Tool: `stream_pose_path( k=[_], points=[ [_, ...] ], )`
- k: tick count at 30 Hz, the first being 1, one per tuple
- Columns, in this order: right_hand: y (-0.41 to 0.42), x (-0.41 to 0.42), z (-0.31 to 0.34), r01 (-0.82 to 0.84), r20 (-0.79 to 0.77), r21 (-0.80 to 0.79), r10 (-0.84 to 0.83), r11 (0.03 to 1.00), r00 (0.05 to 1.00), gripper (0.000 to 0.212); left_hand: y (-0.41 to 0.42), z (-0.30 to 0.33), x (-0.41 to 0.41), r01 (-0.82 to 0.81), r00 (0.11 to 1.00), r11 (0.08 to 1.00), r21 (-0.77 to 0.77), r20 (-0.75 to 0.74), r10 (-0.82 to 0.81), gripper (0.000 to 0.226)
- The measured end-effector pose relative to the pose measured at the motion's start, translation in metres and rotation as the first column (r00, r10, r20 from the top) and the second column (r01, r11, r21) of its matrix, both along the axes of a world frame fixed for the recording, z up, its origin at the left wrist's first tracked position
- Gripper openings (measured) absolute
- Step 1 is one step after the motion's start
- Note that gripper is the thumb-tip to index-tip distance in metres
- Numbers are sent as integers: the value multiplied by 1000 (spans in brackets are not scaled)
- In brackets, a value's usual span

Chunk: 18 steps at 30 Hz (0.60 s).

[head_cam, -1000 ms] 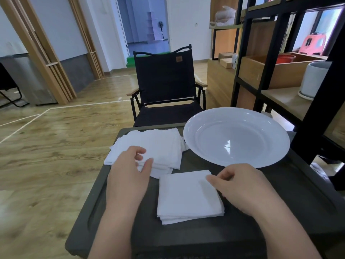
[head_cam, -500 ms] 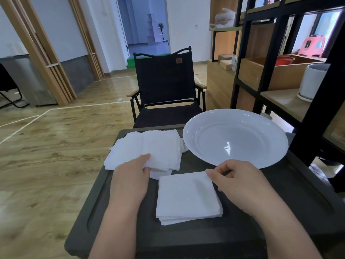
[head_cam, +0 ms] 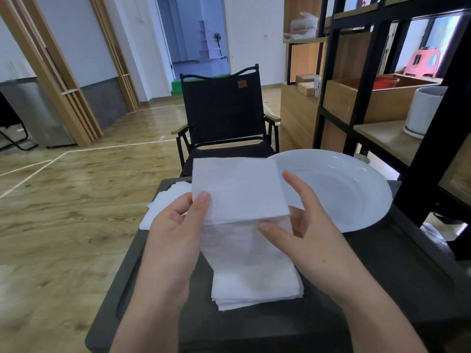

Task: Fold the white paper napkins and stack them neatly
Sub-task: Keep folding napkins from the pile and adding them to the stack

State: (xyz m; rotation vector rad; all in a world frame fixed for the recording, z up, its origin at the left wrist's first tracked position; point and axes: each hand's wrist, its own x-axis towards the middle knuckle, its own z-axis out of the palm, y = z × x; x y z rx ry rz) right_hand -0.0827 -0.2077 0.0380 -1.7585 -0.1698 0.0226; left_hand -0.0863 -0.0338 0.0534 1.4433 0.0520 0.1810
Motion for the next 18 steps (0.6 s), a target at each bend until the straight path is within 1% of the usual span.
stream_pose_path(
  k=[1,3,5,6,8,10,13,15,18],
  points=[
    [1,-1,1,3,17,29,-3,1000,1000,83,-3,0,0,-1,1000,1000,8,-17,1,24],
    [0,0,0,41,48,49,-44,998,998,81,-5,-6,1,-44,999,995,91,-23,46,20],
    [0,-1,0,94,74,40,-96,995,993,79,-1,-10,2,-67,998,973,219,7,67,29],
    [-1,0,0,118,89,32,-120,993,989,79,2,-10,3,-47,999,957,285,31,40,35],
    [-3,1,-2,150,122,30,-152,988,981,79,8,-8,0,10,996,925,379,81,-44,39],
    [-4,1,-3,150,140,38,-154,988,978,80,11,-4,-2,24,991,903,430,110,-79,34],
    [-3,3,-4,123,154,31,-126,992,980,79,11,-3,-3,-33,991,870,491,127,-34,19],
    [-3,4,-5,91,165,33,-95,995,982,73,11,-5,-3,-66,991,861,505,131,-1,12],
    [-5,4,-6,70,193,-12,-66,997,979,62,14,-7,-1,-91,988,861,500,150,17,15]
  ],
)
